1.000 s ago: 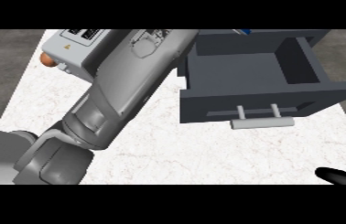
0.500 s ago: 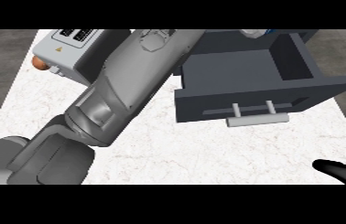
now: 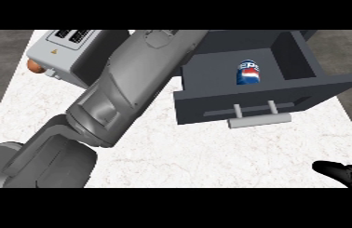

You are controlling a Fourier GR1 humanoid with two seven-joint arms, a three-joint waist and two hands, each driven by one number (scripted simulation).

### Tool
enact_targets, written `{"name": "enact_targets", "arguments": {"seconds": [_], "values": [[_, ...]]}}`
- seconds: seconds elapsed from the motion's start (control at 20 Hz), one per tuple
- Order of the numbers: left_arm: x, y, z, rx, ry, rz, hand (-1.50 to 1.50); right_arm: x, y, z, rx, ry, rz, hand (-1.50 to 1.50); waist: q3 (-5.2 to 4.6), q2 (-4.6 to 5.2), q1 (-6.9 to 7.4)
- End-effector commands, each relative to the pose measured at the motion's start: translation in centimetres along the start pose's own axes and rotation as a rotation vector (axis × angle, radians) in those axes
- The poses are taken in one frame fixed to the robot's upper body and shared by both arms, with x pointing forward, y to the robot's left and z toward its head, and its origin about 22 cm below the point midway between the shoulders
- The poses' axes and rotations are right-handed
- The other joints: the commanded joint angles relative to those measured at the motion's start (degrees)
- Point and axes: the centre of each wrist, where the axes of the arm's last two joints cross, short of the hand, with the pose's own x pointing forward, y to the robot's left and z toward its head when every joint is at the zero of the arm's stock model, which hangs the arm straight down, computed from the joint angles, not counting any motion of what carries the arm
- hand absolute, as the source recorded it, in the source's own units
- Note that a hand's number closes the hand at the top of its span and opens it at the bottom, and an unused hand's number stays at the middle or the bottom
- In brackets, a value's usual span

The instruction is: Pick up the can, place it into the drawer and close the drawer

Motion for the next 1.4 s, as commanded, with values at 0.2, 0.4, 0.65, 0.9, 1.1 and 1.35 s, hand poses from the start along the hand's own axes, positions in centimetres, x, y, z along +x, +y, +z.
{"name": "enact_targets", "arguments": {"seconds": [0.2,0.4,0.65,0.9,1.1,1.35], "values": [[0.9,-0.1,-0.1,0.023,0.005,0.060,-1.50,1.1,1.0,-2.0,0.066,-0.133,0.171,-1.50,-0.04,0.29,0.48],[0.4,0.1,-0.1,0.018,0.038,0.126,-1.50,0.9,1.9,-3.2,0.139,-0.154,0.311,-1.50,-0.08,0.32,1.18],[0.7,0.1,-0.1,0.018,0.013,0.139,-1.50,-1.1,3.3,-4.5,0.174,-0.150,0.514,-1.50,-0.09,0.07,3.05],[2.8,-0.5,-0.1,0.027,-0.017,0.116,-1.50,-3.1,6.2,-6.4,0.208,-0.184,0.644,-1.50,-0.06,-0.02,3.80],[1.4,0.1,-0.5,0.043,-0.014,0.091,-1.50,-4.9,7.8,-7.7,0.248,-0.181,0.721,-1.50,-0.09,-0.15,4.55],[1.4,0.0,-0.4,0.043,-0.009,0.083,-1.50,-8.4,11.0,-8.3,0.282,-0.145,0.850,-1.50,-0.13,-0.81,5.55]]}}
